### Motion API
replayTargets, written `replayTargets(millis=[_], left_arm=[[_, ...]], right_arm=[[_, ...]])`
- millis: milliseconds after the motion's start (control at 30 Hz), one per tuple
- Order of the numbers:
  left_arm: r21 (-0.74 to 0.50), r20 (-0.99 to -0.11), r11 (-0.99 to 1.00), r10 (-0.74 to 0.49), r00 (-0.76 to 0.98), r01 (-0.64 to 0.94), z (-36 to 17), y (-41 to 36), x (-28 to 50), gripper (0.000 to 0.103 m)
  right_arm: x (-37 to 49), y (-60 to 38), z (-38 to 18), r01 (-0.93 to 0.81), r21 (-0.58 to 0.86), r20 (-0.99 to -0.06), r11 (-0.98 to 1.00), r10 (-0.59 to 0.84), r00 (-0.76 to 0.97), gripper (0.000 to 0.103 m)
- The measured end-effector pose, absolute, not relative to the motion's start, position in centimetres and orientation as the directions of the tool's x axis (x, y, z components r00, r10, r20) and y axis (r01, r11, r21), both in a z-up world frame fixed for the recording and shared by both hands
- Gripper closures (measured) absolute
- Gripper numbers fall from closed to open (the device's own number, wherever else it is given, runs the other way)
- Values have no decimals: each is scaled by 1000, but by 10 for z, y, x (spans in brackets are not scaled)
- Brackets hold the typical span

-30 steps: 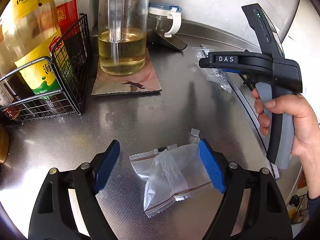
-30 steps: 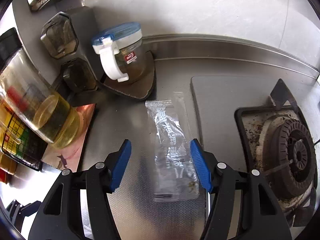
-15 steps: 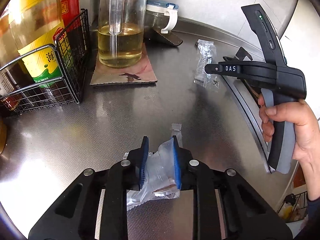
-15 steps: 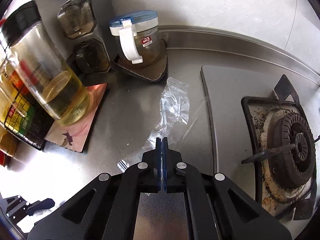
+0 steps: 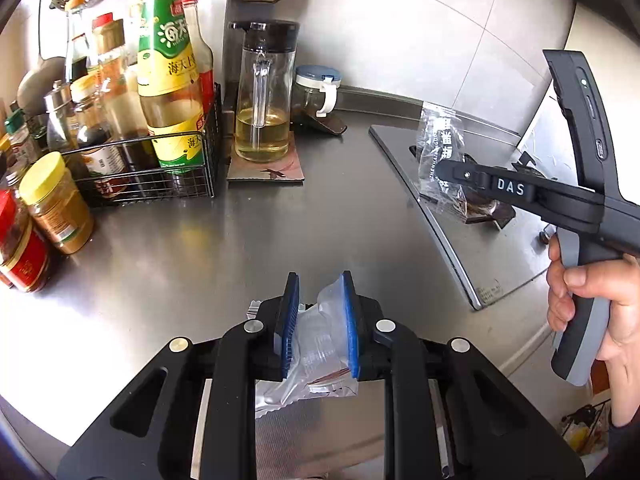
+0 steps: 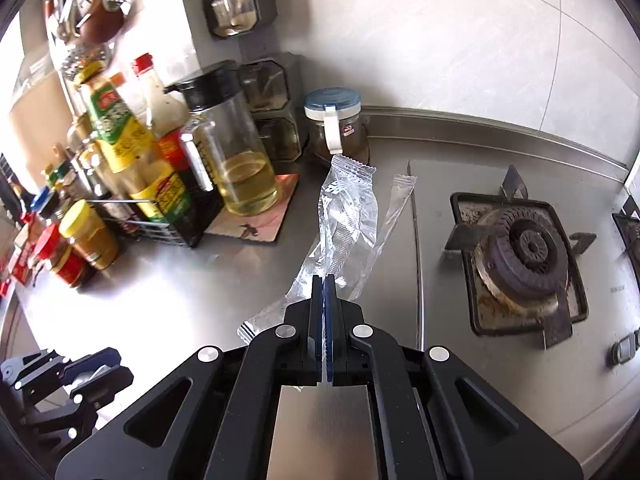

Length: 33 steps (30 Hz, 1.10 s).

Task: Collect trash
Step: 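Carry both clear bags down over the bin and open both grippers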

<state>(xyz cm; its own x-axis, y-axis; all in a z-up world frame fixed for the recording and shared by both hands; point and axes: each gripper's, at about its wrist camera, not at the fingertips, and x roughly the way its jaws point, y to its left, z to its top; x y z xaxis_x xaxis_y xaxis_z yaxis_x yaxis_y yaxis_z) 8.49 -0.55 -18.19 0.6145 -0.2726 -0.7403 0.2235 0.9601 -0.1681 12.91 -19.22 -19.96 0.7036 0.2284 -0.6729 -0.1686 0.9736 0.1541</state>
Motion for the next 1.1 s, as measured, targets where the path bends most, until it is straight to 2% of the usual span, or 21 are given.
replayTargets(millis=[233,433,733,1100], left_arm=[[-162,-738,964,-260,622,210,-174,-4,-1,84],[-169,-761,967,-252,598,191,-192,-4,-63,84],[-199,-840,968,-248,482,152,-271,-3,-108,84],[-243,-870,962,-273,410,125,-387,0,-96,84]], right_arm=[[8,-194,-197,-230,187,-657,955,296,693,100],[-63,-191,-233,-264,228,-690,937,347,635,100],[-107,-179,-333,-259,288,-790,922,382,479,100],[-99,-163,-480,-200,298,-875,933,351,332,100]])
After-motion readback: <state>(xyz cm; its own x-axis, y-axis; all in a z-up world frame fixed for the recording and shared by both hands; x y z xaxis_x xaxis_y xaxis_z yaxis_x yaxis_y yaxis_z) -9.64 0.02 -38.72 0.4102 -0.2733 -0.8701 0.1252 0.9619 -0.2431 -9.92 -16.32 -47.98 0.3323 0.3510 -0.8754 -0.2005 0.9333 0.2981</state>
